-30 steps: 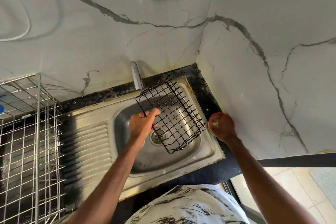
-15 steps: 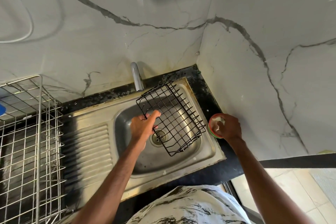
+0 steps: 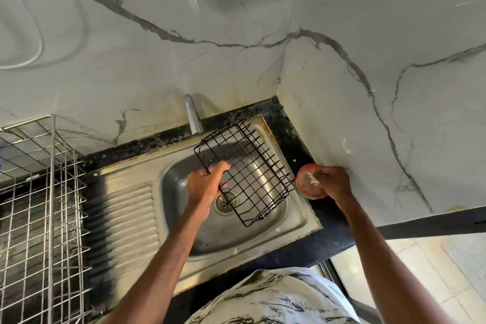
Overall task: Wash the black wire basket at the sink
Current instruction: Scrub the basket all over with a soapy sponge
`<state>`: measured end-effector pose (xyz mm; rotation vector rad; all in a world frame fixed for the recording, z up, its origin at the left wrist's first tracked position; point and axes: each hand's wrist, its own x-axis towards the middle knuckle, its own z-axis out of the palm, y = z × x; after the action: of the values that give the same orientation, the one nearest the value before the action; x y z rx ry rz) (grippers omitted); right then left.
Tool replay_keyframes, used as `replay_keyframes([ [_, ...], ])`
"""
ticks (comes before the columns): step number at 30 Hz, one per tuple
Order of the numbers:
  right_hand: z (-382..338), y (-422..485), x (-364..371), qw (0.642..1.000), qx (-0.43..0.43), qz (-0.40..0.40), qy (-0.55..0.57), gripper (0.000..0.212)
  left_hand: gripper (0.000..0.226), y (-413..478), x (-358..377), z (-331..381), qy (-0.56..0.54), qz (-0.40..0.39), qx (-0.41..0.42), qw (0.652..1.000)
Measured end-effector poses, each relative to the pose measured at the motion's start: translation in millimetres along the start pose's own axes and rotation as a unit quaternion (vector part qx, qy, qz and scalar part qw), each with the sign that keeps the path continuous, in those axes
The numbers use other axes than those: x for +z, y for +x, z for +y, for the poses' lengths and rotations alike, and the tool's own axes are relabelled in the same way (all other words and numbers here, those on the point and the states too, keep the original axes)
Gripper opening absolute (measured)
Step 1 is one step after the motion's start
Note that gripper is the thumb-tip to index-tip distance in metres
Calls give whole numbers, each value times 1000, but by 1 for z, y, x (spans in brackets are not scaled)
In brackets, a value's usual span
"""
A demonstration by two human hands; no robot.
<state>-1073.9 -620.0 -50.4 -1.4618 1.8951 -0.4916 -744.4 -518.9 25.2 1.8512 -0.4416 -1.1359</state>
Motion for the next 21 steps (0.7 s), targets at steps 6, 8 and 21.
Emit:
replay_keyframes([
  [6, -12, -11, -7, 997, -62, 16, -43, 21, 49, 1, -1, -1, 3, 1, 0, 1000],
  [8, -17, -18, -11, 996, -77, 29, -37, 21, 50, 0, -1, -1, 2, 2, 0, 1000],
  [21, -38, -39, -32, 988, -129, 75, 32, 23, 40, -6, 1, 1, 14, -3, -3, 1000],
])
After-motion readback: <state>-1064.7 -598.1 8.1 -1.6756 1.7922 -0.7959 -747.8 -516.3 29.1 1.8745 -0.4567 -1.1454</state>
